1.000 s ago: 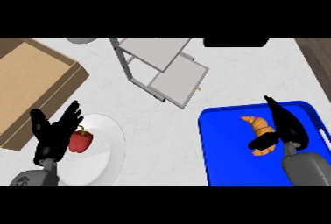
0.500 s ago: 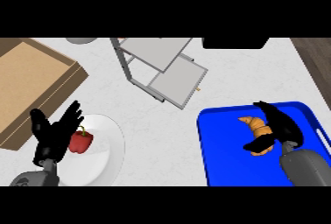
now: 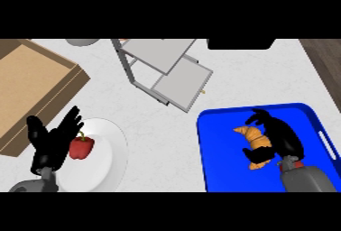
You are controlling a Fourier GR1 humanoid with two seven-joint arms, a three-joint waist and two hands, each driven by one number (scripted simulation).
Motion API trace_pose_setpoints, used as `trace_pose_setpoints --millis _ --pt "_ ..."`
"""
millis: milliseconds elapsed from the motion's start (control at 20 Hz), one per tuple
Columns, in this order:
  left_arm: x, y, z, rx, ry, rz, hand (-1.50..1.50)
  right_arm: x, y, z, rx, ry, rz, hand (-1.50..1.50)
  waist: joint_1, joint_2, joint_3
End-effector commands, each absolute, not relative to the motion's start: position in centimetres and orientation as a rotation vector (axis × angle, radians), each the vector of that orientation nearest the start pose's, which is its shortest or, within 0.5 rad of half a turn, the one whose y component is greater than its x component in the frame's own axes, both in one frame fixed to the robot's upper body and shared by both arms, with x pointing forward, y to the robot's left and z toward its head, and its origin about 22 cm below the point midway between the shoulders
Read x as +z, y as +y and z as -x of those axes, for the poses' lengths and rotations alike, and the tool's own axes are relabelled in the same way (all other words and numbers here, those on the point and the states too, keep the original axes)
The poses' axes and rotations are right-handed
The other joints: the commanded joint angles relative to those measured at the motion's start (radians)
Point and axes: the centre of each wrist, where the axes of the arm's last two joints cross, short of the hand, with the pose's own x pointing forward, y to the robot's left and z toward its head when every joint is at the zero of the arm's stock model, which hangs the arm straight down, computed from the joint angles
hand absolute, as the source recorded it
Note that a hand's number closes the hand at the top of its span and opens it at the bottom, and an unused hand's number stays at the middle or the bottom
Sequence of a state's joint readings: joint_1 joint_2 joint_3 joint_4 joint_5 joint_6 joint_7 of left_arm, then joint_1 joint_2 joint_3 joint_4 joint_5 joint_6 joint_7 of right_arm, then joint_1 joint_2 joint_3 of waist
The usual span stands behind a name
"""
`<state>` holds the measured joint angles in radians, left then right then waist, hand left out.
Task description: Pick the croissant from the tray and place it in the tiered shelf
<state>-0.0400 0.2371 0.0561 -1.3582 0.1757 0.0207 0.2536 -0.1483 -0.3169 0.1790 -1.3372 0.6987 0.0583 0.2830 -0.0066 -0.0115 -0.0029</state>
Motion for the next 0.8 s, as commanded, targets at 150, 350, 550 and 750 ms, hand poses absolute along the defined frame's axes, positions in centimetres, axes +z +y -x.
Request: trace_pose_setpoints --millis 150,350,550,750 --pt "-3.1 29.0 -24.9 0.008 -1.113 -0.077 0.00 2.4 -18.4 -27.6 1.403 -1.425 0.237 1.50 0.049 0.015 0.002" --pt "-2.9 28.1 -25.4 0.014 -1.122 -0.068 0.00 6.6 -15.7 -28.6 1.656 -1.641 -0.094 1.50 0.055 0.015 0.003" --pt "-3.7 30.5 -24.8 0.050 -1.104 -0.098 0.00 13.0 -17.7 -28.8 1.629 -1.858 -0.189 1.50 -0.004 0.008 0.002" --pt "-3.6 29.3 -25.0 0.064 -1.093 -0.111 0.00 19.2 -20.7 -29.3 1.488 -1.985 -0.130 1.50 -0.008 0.008 0.002"
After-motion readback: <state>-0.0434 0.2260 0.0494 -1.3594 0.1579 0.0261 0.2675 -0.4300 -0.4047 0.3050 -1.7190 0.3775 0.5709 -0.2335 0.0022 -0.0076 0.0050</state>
